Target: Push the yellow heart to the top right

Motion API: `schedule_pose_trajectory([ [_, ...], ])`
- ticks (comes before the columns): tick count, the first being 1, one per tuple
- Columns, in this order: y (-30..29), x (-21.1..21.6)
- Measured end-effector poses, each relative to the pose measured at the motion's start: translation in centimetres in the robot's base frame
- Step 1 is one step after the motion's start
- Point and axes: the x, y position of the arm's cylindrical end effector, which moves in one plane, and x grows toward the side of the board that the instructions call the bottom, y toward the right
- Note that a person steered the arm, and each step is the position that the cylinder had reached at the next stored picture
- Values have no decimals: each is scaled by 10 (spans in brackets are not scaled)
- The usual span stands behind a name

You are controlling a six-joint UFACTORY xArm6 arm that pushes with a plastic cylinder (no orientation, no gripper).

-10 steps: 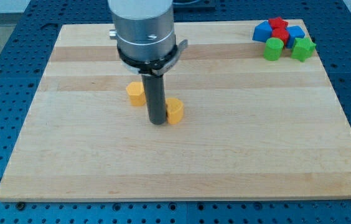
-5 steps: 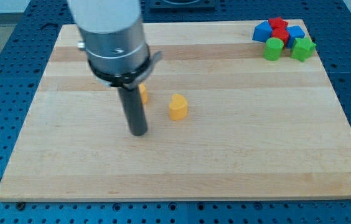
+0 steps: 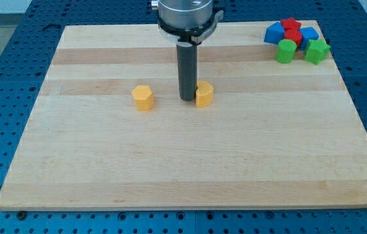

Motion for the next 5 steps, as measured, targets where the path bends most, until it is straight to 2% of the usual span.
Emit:
schedule_pose_trajectory([
  [1, 9, 18],
  [3, 78, 16],
  [5, 88, -38],
])
